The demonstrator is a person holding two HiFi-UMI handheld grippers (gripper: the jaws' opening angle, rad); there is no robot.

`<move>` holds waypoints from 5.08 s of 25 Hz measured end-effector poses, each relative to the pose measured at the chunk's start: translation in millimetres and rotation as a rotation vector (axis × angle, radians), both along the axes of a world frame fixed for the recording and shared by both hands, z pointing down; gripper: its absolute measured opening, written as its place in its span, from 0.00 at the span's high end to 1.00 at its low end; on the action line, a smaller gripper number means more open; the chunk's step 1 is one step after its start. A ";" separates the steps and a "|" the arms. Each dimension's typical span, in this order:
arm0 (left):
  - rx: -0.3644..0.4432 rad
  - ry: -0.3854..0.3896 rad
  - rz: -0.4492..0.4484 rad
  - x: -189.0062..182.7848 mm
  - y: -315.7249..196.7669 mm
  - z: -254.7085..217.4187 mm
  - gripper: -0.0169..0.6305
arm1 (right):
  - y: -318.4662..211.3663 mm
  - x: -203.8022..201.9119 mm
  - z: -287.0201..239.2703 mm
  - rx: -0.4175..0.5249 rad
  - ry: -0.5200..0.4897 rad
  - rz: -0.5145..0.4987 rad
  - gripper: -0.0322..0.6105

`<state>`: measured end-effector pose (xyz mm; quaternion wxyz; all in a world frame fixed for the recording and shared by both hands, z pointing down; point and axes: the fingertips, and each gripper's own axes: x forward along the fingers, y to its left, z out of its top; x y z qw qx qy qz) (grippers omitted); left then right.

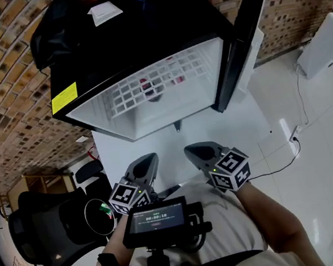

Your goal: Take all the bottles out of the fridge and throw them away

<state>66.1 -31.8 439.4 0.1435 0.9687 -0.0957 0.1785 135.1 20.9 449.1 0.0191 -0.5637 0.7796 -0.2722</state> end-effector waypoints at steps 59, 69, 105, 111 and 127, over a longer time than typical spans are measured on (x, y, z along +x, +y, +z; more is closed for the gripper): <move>0.275 -0.375 -0.246 111.9 -126.8 111.3 0.49 | 95.1 115.5 40.2 -0.141 -0.061 0.202 0.95; 0.099 -0.293 -0.158 -18.9 -26.0 95.6 0.49 | 31.5 25.5 41.7 -0.131 -0.062 -0.126 0.95; -0.132 -0.572 -0.832 -520.9 -60.2 208.9 0.49 | -75.3 -362.0 61.6 -0.208 0.084 -0.797 0.95; -0.145 -0.678 -0.694 -520.1 -74.7 252.4 0.49 | -75.6 -370.0 54.9 -0.158 0.127 -0.823 0.95; -0.556 -1.017 -0.387 -535.6 -65.6 400.0 0.48 | -74.8 -326.3 75.3 -0.291 0.156 -0.662 0.94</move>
